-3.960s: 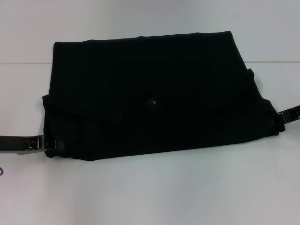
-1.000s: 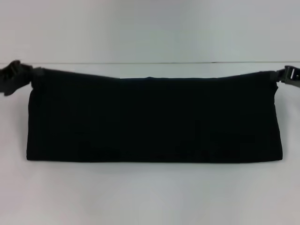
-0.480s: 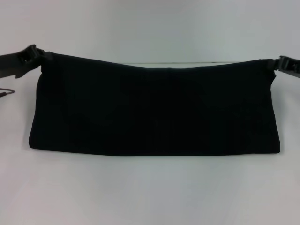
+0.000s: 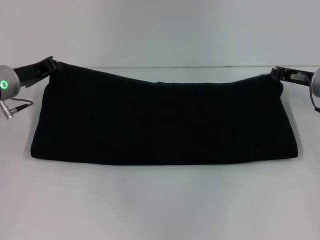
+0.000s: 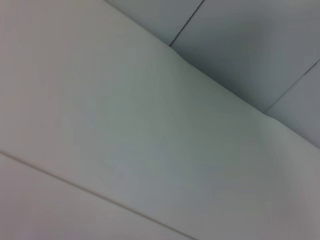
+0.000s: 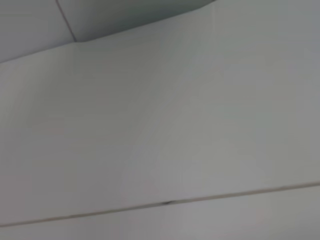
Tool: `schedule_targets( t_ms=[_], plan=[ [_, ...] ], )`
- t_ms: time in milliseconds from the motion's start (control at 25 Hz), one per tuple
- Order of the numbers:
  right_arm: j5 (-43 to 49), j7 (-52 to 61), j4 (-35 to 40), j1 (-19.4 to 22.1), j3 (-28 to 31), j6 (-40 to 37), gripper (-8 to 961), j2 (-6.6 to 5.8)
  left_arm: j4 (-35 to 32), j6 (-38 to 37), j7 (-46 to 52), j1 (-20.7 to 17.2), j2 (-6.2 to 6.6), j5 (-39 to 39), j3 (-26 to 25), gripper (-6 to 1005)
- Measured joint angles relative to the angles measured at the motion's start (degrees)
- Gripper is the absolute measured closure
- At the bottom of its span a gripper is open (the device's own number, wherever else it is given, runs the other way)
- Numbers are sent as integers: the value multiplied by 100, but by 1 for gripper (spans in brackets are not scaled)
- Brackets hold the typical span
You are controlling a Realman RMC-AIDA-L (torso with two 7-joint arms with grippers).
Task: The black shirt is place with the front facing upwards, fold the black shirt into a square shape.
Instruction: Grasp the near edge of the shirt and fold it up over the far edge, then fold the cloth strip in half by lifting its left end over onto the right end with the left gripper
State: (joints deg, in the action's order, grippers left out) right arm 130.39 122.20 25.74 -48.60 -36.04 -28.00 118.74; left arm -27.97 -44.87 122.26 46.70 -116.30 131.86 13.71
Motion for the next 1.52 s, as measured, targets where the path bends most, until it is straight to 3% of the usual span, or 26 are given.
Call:
schedule_targets(
  t_ms=[280, 440, 600, 920, 1000, 1040, 1200, 1240, 1360, 1520],
  plan=[
    [-273, -479, -14, -35, -13, 52, 830, 74, 14, 275, -390, 6, -116, -467, 1, 879],
    [-640, -617, 16, 64, 4, 16, 698, 58, 33, 293, -708, -20, -122, -720, 0, 874],
    [-1150, -666, 72, 250, -1, -153, 558, -18, 235, 620, -837, -2, -103, -764, 0, 733],
    [-2365, -1526, 189, 798, 33, -1368, 509, -120, 288, 969, -831, -88, -80, -749, -2, 502],
    [-2641, -2014, 196, 971, 34, -1953, 497, -143, 260, 727, -777, -187, -32, -784, -22, 448],
    [-2694, -2226, 206, 1047, 34, -2234, 491, -156, 259, 292, -699, -285, 56, -832, -29, 401],
    [-2723, -3642, 205, 1333, 14, -3736, 474, -201, 346, -1464, -334, -635, 461, -902, -19, 213],
    [-2722, -3887, 190, 1378, 9, -3915, 470, -190, 289, -2396, 4, -891, 630, -910, -51, 199],
    [-2721, -4770, 158, 1593, 2, -4485, 457, -34, 181, -3052, 346, -1132, 693, -912, -48, 159],
    [-2605, -5535, -60, 1698, -47, -4629, 311, 104, 34, -3797, 893, -1590, 658, -880, -10, 143]
  ],
)
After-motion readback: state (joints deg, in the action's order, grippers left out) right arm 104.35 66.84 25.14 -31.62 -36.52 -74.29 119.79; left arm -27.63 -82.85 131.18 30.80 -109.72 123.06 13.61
